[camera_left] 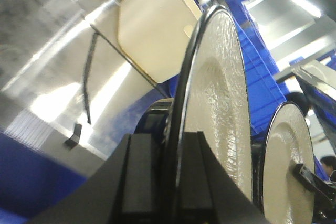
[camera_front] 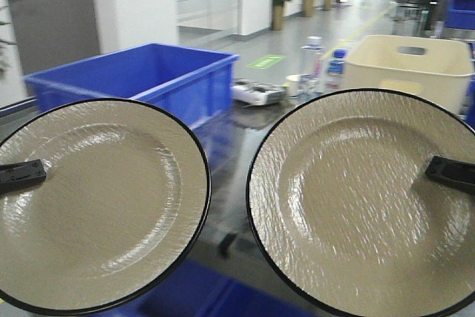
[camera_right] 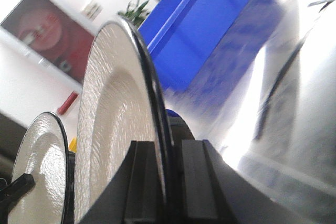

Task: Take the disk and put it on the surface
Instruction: 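Hold both plates raised while the base drives to the steel table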

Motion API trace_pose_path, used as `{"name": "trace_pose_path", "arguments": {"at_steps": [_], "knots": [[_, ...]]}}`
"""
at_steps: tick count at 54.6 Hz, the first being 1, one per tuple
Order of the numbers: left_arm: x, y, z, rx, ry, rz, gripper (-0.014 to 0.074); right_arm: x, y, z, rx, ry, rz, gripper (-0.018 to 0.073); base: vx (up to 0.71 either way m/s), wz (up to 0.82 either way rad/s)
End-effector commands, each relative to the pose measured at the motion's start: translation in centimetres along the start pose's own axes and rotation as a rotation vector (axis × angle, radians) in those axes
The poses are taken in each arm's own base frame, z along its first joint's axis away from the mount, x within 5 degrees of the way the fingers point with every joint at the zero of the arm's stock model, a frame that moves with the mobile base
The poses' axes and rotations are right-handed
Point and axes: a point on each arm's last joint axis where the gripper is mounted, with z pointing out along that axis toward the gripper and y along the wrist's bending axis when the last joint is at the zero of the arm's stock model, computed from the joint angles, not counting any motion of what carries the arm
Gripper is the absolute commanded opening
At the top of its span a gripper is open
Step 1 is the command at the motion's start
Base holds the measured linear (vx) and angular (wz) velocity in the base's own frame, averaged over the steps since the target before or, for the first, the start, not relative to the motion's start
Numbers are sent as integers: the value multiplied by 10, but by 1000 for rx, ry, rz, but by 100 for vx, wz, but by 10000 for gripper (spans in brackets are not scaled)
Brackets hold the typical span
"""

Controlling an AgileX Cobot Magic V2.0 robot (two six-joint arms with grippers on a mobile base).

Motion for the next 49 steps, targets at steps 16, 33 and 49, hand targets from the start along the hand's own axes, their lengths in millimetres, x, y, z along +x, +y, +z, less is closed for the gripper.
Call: {"name": "trace_pose_path", "arguments": {"at_steps": [16, 33, 49], "knots": [[-9, -28, -5, 151, -76, -28, 1, -13, 18, -6, -89, -91, 38, -9, 35, -68], [-9, -27, -5, 148, -78, -29, 1, -13, 18, -6, -89, -91, 38, -9, 25, -61], [-9, -27, -5, 148, -78, -29, 1, -13, 18, -6, -90, -92, 39, -9, 10, -26]]}}
